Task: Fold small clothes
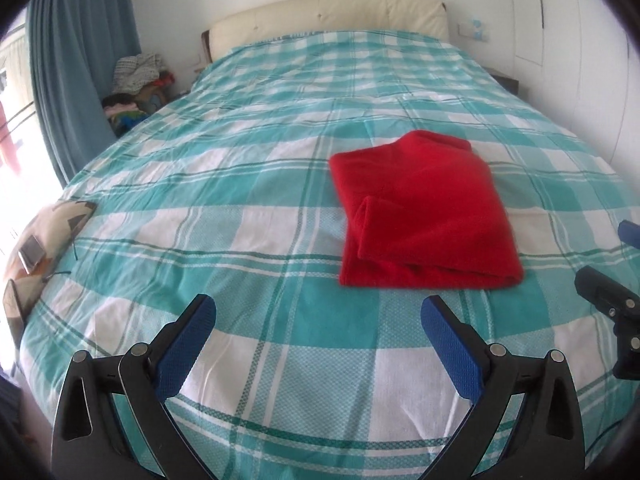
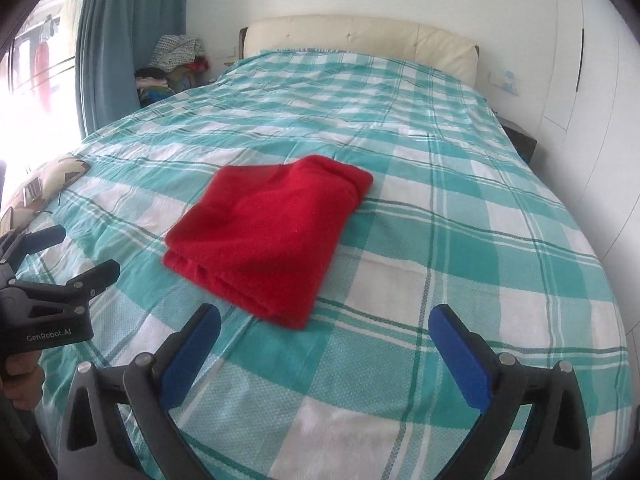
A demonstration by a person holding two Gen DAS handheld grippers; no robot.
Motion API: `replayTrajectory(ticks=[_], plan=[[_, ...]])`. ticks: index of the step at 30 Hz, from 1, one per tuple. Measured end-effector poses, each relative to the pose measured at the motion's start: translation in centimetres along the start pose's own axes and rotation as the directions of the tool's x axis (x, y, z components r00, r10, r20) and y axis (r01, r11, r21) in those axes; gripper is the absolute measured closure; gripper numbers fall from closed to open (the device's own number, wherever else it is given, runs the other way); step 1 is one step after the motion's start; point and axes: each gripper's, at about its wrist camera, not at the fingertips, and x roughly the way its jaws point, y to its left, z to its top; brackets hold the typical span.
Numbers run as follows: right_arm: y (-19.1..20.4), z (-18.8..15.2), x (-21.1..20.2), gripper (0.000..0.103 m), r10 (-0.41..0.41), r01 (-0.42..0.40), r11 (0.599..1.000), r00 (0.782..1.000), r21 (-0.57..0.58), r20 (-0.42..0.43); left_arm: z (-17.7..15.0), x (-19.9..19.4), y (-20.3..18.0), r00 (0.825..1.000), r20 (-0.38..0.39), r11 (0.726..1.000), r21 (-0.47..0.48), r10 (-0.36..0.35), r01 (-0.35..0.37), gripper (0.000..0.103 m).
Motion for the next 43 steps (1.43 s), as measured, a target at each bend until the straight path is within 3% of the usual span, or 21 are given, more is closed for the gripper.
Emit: replayTrajectory(ticks=[8,16,18,22,25,43], plan=[[0.6,-0.1,-0.5,0.001,-0.01,0.011,1.0,1.0,0.026,-0.022,0.0,-0.4,-0.5,1.0,-0.011,1.0,0.023,-0.018,0.018,0.0],[2.2,-2.1,-0.5,0.001,0.085,-0.073,0.995,0.974,0.067,-0.208,0.1,-0.7,0.9,0.995,-0.044,0.994,-0.063,-0.093,0.09,0.0],[2.5,-2.1,-1.0,0.001,0.09,-0.078,0.995,0.976,0.065,-0.196,0.2,-0.8,0.8,0.995,-0.042,0.994,-0.064,-0.088,0.085,0.0],[2.5,-1.5,-1.8,0.0,-0.003,0.006,0.999,0.995,0.032,-0.097,0.1,-0.9,0.2,0.997,-0.034,0.997,-0.042,-0.067,0.065,0.0],[1.9,-1.2,-2.3,0.0,-0.014,0.017,0.998,0.998,0.054,-0.056,0.0,-0.8,0.2,0.997,-0.033,0.997,-0.038,-0.066,0.065,0.0],[1.9,-1.2,-2.2,0.001,-0.022,0.024,0.998,0.999,0.056,-0.04,0.1,-1.5,0.5,0.999,0.019,0.997,-0.055,-0.05,0.051,0.0]])
